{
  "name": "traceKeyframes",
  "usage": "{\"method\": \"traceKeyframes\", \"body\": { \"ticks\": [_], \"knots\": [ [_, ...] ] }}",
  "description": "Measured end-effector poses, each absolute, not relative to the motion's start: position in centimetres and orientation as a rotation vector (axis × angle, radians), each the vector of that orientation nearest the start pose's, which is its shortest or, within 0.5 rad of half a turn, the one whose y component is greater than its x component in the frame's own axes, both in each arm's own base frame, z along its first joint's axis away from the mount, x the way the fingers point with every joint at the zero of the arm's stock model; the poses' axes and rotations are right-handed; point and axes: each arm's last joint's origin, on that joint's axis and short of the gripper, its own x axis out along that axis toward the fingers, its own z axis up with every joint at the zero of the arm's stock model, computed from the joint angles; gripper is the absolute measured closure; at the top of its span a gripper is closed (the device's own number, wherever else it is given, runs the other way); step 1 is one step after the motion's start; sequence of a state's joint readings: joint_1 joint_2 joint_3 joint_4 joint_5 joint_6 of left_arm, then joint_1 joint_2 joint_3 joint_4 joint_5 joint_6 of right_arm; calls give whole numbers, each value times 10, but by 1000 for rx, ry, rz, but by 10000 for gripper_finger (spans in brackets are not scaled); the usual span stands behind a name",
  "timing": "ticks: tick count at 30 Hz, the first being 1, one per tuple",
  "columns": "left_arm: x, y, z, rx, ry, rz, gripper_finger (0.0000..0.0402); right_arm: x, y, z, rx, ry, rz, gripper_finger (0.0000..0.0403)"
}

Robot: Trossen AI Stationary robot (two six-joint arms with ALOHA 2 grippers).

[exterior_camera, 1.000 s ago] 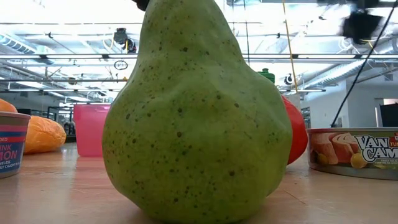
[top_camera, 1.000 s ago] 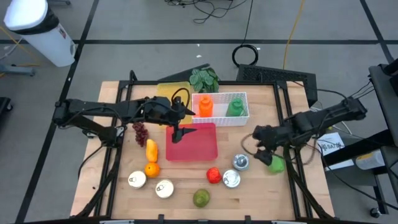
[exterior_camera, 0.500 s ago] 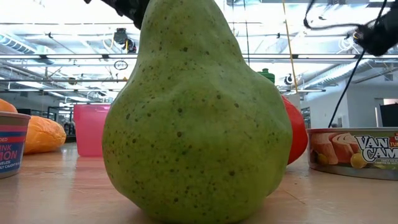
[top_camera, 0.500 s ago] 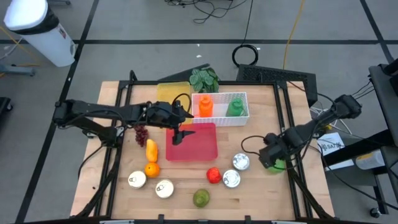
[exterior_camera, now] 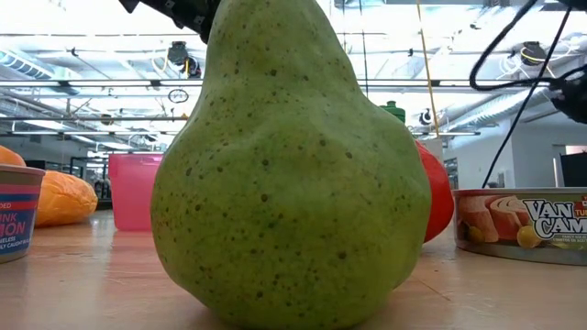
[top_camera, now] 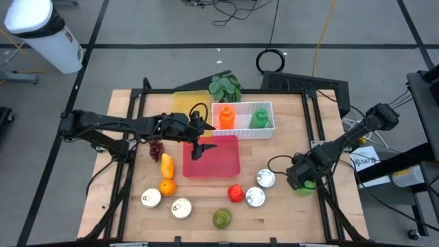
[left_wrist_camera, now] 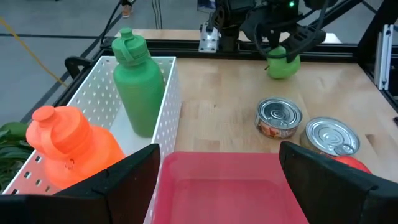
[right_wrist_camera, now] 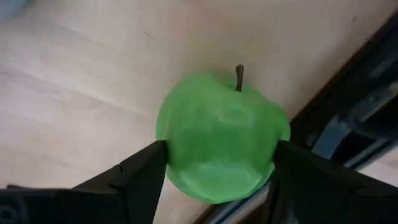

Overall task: Pick & Place Food Item
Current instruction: Put the green apple in the yellow bin

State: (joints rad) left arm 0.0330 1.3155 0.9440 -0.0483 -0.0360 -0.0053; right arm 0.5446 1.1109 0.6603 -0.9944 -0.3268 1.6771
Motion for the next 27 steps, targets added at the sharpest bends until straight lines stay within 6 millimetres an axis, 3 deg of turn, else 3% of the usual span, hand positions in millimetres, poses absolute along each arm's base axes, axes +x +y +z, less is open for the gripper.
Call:
{"method": "traceKeyframes", "body": {
  "ticks": [10, 16, 20, 27],
  "knots": [
    [291, 11, 286, -5, 420, 69, 62, 126, 87, 176, 1023, 1638, -640, 148],
    [291, 11, 286, -5, 420, 69, 62, 132, 82, 181, 923, 1392, -586, 191],
    [291, 11, 286, -5, 420, 69, 62, 136, 76, 185, 850, 1203, -592, 186],
    [292, 11, 287, -6, 419, 70, 62, 139, 66, 182, 726, 1097, -621, 168]
  ]
}}
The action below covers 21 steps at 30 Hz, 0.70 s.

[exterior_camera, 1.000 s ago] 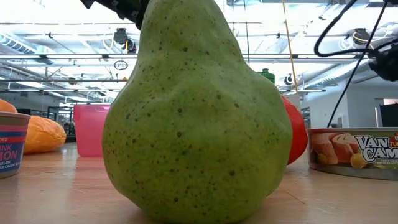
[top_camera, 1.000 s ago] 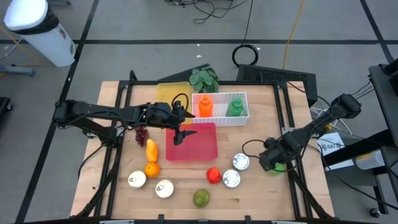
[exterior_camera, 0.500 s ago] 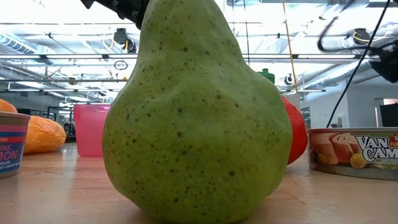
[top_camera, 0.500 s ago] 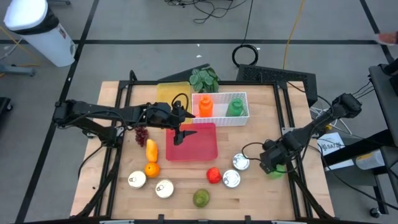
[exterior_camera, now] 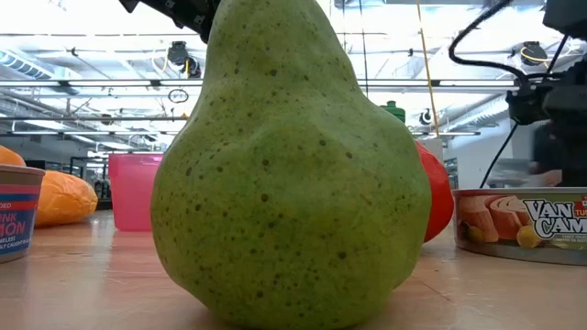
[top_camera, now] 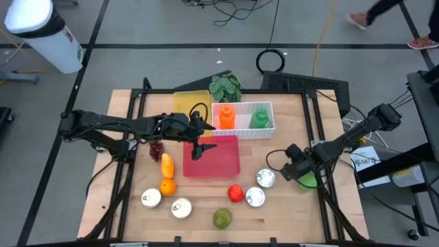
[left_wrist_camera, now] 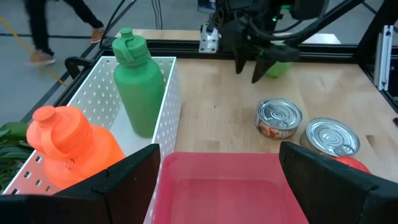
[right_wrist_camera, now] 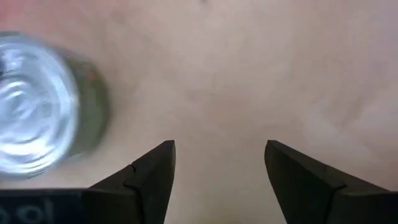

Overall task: Pick & Place Food Item
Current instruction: Put the green apple in the yellow bin

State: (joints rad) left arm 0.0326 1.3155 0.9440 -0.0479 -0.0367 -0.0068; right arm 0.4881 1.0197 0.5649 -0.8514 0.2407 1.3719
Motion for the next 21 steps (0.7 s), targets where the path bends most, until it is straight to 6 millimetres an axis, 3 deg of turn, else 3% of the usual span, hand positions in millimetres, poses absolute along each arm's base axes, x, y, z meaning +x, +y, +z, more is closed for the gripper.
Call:
{"method": "traceKeyframes", "body": {
  "ticks": [7, 17, 21],
  "knots": [
    [292, 11, 287, -8, 419, 70, 62, 156, 67, 204, 690, 815, -403, 184],
    [292, 11, 287, -16, 417, 72, 62, 188, 82, 272, 459, 147, 54, 193],
    [292, 11, 287, -24, 417, 73, 62, 197, 91, 292, 391, -38, 240, 189]
  ]
}}
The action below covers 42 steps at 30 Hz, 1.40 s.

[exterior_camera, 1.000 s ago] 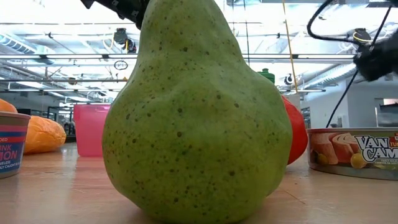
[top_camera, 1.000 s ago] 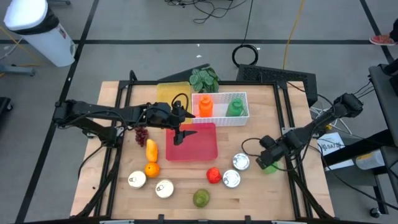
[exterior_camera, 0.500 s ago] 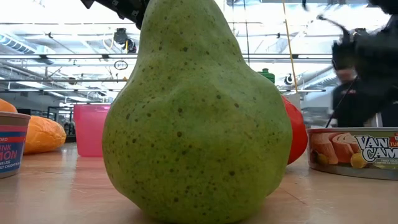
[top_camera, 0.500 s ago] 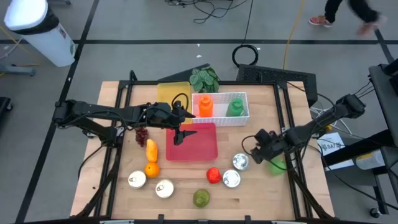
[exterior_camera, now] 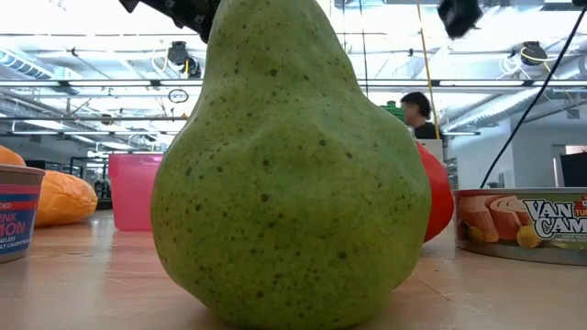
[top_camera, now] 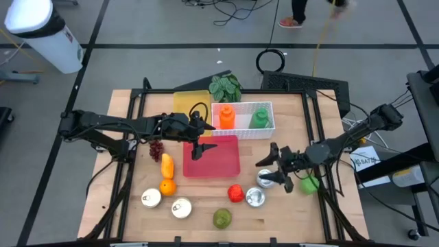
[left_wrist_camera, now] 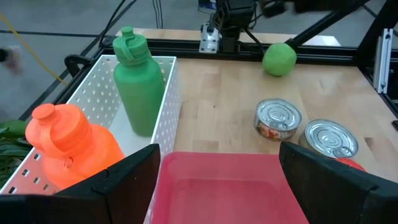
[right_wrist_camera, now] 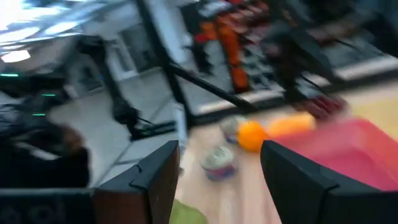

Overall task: Pick & Place Food Item
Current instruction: Put the green apple in the yellow bin

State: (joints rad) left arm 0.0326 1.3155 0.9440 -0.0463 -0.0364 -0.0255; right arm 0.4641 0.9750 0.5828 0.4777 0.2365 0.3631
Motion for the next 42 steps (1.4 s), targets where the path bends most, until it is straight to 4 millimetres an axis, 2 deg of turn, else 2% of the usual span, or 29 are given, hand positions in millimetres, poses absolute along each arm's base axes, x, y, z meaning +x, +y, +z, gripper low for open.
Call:
{"method": "traceKeyframes", "body": {
  "ticks": [2, 4, 9, 12, 16, 20, 23, 29, 36, 42],
  "knots": [
    [292, 11, 287, -28, 417, 74, 62, 202, 94, 303, 375, -27, 260, 179],
    [292, 11, 287, -30, 418, 74, 62, 208, 99, 314, 356, 69, 251, 165],
    [292, 11, 287, -31, 418, 75, 62, 223, 113, 337, 357, 399, 188, 117],
    [292, 11, 287, -35, 418, 76, 62, 228, 119, 341, 400, 644, 115, 92],
    [292, 11, 287, -36, 418, 76, 62, 221, 119, 329, 551, 1064, -31, 73],
    [292, 11, 287, -37, 418, 76, 62, 201, 116, 300, 680, 1463, -240, 69],
    [292, 11, 287, -35, 418, 76, 62, 182, 115, 279, 693, 1672, -347, 73],
    [291, 11, 286, -35, 419, 76, 62, 153, 113, 244, 694, 1782, -426, 74],
    [291, 11, 286, -39, 419, 76, 62, 130, 111, 222, 735, 1759, -445, 72],
    [291, 11, 286, -54, 418, 80, 62, 121, 110, 193, 776, 1729, -403, 71]
  ]
}}
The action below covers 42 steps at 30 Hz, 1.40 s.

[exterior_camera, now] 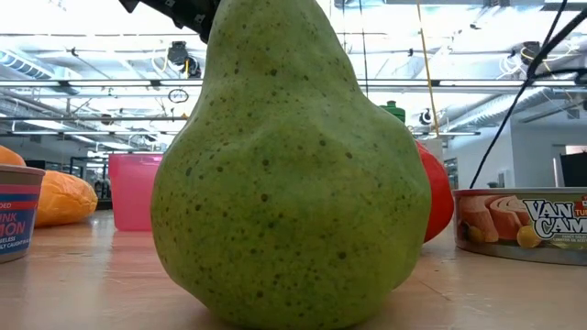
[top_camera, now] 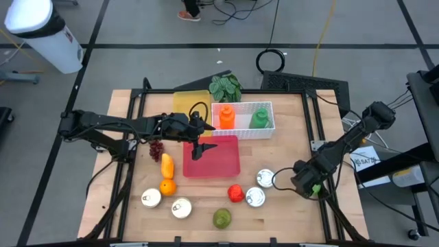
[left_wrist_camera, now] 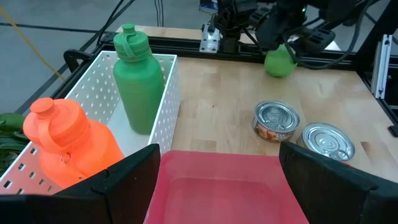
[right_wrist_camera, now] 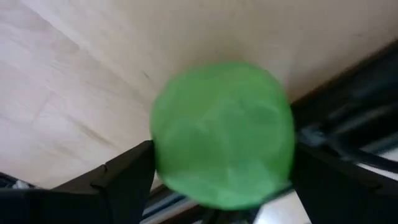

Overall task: Pick & Place Food Item
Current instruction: Put the green apple in the yellow bin

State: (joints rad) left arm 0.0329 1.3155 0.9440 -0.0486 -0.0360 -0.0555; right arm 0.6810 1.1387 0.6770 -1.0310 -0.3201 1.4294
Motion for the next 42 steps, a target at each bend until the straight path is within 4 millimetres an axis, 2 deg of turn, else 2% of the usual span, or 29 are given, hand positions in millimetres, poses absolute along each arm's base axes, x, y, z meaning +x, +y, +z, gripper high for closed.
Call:
{"method": "traceKeyframes", "body": {
  "ticks": [3, 6, 16, 22, 30, 32, 35, 39, 42],
  "knots": [
    [291, 11, 286, -54, 418, 80, 62, 118, 107, 177, 767, 1712, -408, 71],
    [291, 11, 286, -56, 418, 80, 62, 119, 106, 169, 737, 1662, -380, 75],
    [292, 11, 287, -57, 417, 80, 62, 138, 96, 173, 568, 1302, -358, 86],
    [292, 11, 287, -80, 415, 85, 62, 144, 90, 184, 547, 1172, -319, 87],
    [292, 11, 287, -139, 410, 97, 62, 157, 91, 229, 430, 810, -189, 87],
    [293, 11, 289, -138, 388, 96, 62, 164, 92, 239, 300, 667, -154, 87],
    [296, 11, 292, -154, 340, 95, 62, 176, 96, 241, -20, 509, -118, 87],
    [298, 11, 298, -181, 272, 94, 62, 196, 99, 228, -499, 374, -108, 87],
    [299, 11, 301, -201, 240, 94, 62, 211, 97, 213, -725, 287, -127, 87]
  ]
}}
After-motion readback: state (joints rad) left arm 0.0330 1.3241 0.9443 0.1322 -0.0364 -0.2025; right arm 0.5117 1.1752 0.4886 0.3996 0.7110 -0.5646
